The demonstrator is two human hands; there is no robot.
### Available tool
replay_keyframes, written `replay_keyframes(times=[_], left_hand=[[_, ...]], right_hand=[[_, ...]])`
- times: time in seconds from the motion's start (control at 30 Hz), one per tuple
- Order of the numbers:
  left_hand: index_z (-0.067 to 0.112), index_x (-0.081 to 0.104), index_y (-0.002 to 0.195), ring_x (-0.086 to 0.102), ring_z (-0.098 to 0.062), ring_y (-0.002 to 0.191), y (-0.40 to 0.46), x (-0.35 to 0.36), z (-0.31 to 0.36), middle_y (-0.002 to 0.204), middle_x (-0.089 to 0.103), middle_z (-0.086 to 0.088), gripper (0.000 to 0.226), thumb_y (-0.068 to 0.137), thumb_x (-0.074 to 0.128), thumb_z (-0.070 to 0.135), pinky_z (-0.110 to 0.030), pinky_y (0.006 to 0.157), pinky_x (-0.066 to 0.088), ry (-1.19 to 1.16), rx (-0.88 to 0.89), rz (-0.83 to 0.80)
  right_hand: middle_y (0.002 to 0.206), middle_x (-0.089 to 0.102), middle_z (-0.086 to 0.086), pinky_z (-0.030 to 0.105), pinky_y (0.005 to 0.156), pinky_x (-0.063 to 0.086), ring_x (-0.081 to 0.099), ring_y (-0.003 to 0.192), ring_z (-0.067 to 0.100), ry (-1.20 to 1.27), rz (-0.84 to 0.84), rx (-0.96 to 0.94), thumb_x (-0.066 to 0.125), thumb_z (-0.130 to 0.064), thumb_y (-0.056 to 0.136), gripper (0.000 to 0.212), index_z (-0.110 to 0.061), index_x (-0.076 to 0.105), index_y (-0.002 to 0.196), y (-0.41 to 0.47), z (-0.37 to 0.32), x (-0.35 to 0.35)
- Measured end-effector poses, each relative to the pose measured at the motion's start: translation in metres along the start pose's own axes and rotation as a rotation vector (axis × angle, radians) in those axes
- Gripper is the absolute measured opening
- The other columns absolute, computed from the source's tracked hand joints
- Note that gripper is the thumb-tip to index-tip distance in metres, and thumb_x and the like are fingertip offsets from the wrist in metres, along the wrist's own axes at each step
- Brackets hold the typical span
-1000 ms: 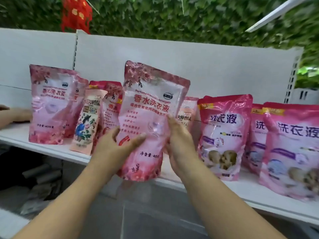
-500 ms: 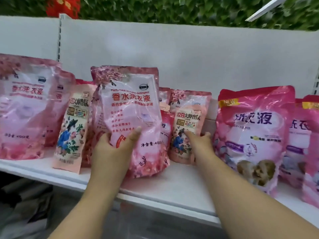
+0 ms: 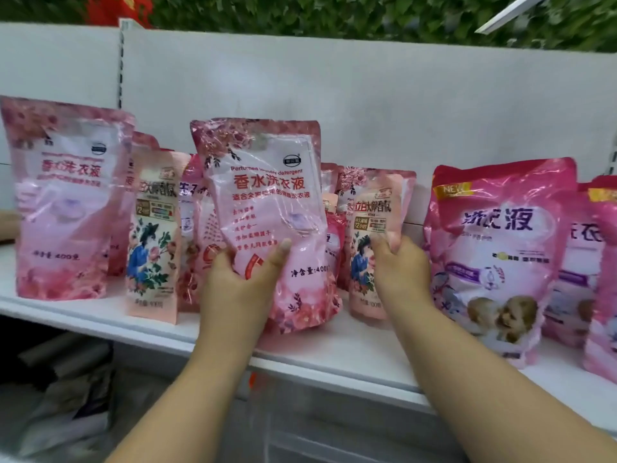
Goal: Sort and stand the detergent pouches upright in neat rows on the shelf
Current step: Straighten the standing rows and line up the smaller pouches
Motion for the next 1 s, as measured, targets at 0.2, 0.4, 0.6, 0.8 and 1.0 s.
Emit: replay_keyframes(times=[0.2, 0.4, 0.6, 0.8, 1.0], left_hand=[[0.018, 0.049, 0.112, 0.053, 0.005, 0.08, -0.022, -0.005, 0.026, 0.087, 0.053, 0.019, 0.054, 0.07, 0.063, 0.048, -0.003, 0.058, 0.043, -0.049, 0.029, -0.049], [0.028, 0.051, 0.092, 0.058, 0.005, 0.075, -0.064, -0.03, 0.052, 0.085, 0.058, 0.02, 0.034, 0.065, 0.066, 0.043, -0.01, 0.068, 0.048, -0.229, 0.025, 0.084], [0.025, 0.056, 0.101, 0.065, 0.003, 0.078, -0.079, -0.093, 0.067, 0.095, 0.064, 0.011, 0.045, 0.06, 0.066, 0.042, -0.016, 0.066, 0.053, -0.164, 0.107, 0.19], [0.016, 0.055, 0.105, 0.06, 0.008, 0.069, -0.057, -0.172, 0.059, 0.088, 0.061, 0.014, 0.034, 0.076, 0.068, 0.026, -0.005, 0.058, 0.048, -0.024, 0.182, 0.29], [0.015, 0.052, 0.112, 0.062, -0.006, 0.085, 0.021, -0.212, 0.055, 0.094, 0.061, 0.009, 0.051, 0.069, 0.065, 0.039, -0.023, 0.074, 0.051, 0.024, 0.241, 0.139]], right_hand=[[0.084, 0.067, 0.004, 0.044, 0.08, 0.053, 0.064, 0.085, 0.024, 0.229, -0.054, 0.067, 0.051, -0.027, 0.093, 0.017, -0.023, 0.058, 0.078, -0.052, -0.029, -0.039], [0.082, 0.065, -0.005, 0.039, 0.087, 0.049, 0.062, 0.086, 0.015, 0.384, -0.045, 0.056, 0.056, -0.029, 0.09, 0.016, -0.022, 0.057, 0.075, -0.079, -0.053, -0.076], [0.084, 0.073, 0.0, 0.037, 0.072, 0.057, 0.071, 0.081, 0.015, 0.595, -0.218, 0.096, 0.056, -0.027, 0.089, 0.01, -0.019, 0.062, 0.087, -0.121, -0.07, -0.064], [0.081, 0.071, 0.0, 0.039, 0.072, 0.057, 0.07, 0.078, 0.014, 0.639, -0.242, 0.048, 0.056, -0.027, 0.089, 0.009, -0.019, 0.058, 0.085, -0.137, -0.103, -0.031], [0.094, 0.065, 0.023, 0.045, 0.088, 0.052, 0.065, 0.092, 0.03, 0.515, -0.179, 0.035, 0.057, -0.037, 0.087, 0.031, -0.008, 0.049, 0.077, -0.149, -0.105, 0.055]])
Point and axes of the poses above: each hand's wrist, its own y-axis towards the middle knuckle, its own x-axis out of the palm, z = x × y, the point moved 5 cm from there along y, towards the middle knuckle
